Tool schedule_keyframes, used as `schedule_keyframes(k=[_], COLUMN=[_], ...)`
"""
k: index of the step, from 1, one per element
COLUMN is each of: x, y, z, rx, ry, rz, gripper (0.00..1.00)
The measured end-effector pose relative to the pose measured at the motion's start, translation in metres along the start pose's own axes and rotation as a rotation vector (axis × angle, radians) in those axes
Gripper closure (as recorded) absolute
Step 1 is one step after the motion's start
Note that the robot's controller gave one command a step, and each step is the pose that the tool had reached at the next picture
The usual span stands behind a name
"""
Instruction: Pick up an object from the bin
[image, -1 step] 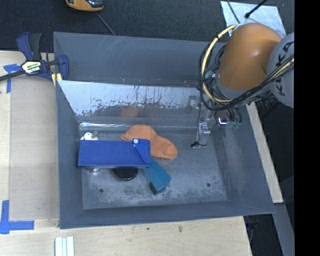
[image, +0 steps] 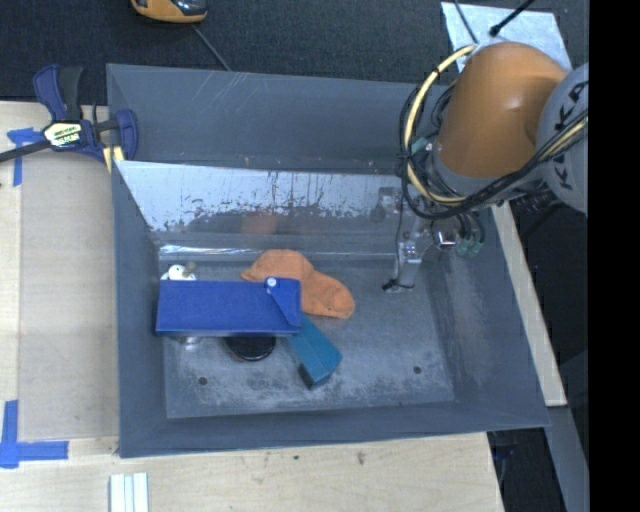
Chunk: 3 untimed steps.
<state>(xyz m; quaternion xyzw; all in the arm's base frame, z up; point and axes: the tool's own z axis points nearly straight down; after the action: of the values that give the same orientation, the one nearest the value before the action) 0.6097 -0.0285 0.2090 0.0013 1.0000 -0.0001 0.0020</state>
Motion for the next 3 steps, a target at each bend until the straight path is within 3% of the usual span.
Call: schedule_keyframes(k=[1, 2, 3], x=[-0.006, 0.010, 0.018], y=[0.035, 0.059, 0.056], z=[0.040, 0.115, 0.131], rx=[0.000, -0.001, 0.000], ry=[-0.004, -0.001, 0.001], rz=[0.082, 0.112, 0.161], gripper=[0.00, 0.00, 1.00])
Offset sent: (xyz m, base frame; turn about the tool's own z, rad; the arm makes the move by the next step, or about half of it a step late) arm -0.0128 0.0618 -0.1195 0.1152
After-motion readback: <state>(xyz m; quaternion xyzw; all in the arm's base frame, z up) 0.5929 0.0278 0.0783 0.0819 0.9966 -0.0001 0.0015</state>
